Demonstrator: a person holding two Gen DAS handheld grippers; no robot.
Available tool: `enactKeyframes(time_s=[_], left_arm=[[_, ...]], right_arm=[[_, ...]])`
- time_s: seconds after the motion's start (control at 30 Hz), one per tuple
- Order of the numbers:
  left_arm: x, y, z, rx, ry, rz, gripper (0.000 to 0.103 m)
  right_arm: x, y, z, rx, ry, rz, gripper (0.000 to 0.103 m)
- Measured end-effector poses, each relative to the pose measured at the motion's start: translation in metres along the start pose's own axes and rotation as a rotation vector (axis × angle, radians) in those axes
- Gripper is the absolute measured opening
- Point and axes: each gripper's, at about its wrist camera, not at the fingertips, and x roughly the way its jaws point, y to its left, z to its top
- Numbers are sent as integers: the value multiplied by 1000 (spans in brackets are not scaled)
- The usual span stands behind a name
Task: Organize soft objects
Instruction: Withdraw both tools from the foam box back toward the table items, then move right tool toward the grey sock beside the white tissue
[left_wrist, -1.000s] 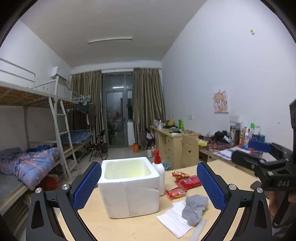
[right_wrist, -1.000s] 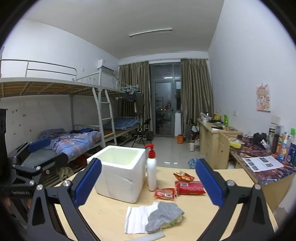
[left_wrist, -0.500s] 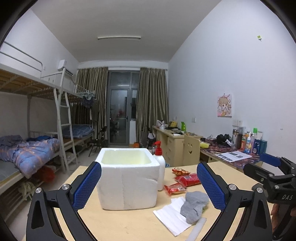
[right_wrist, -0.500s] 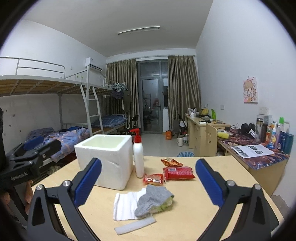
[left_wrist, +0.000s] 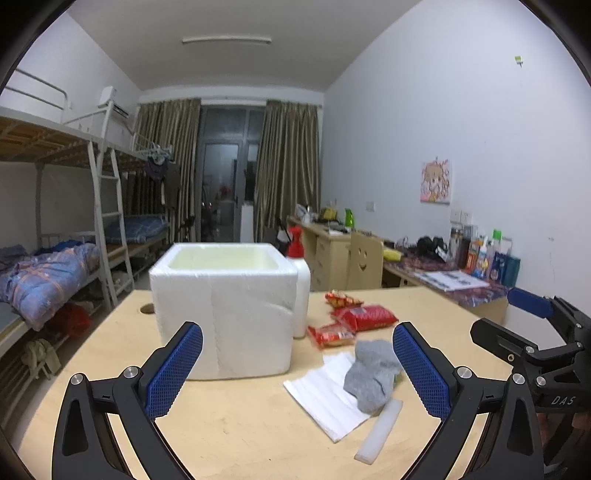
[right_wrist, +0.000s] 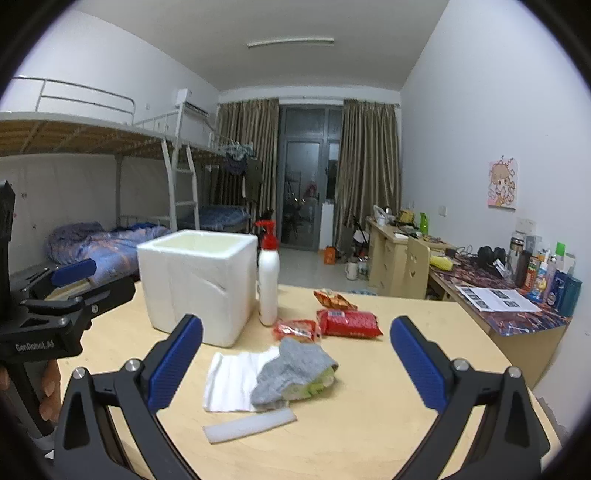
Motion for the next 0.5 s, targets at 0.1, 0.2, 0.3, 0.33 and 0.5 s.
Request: enactKeyframes(time_s=[0.1,0.2,0.3,0.33,0.5], left_arm=[[11,-1,-4,0,29,-9,103],[23,-2,-8,4,68,-22,103],[35,-1,-9,2,106,-40,103],[38,-1,-10,1,114,-43,103],[53,1,-13,6,155,-45,103]], right_arm=[[7,-3,-4,8,30,2,103],[16,-5,-6,11,62,-3,103],[27,-9,-8,21,107,-6,103],[30,-10,-9,26,126,-1,103],[38,-14,-10,38,161,16,103]])
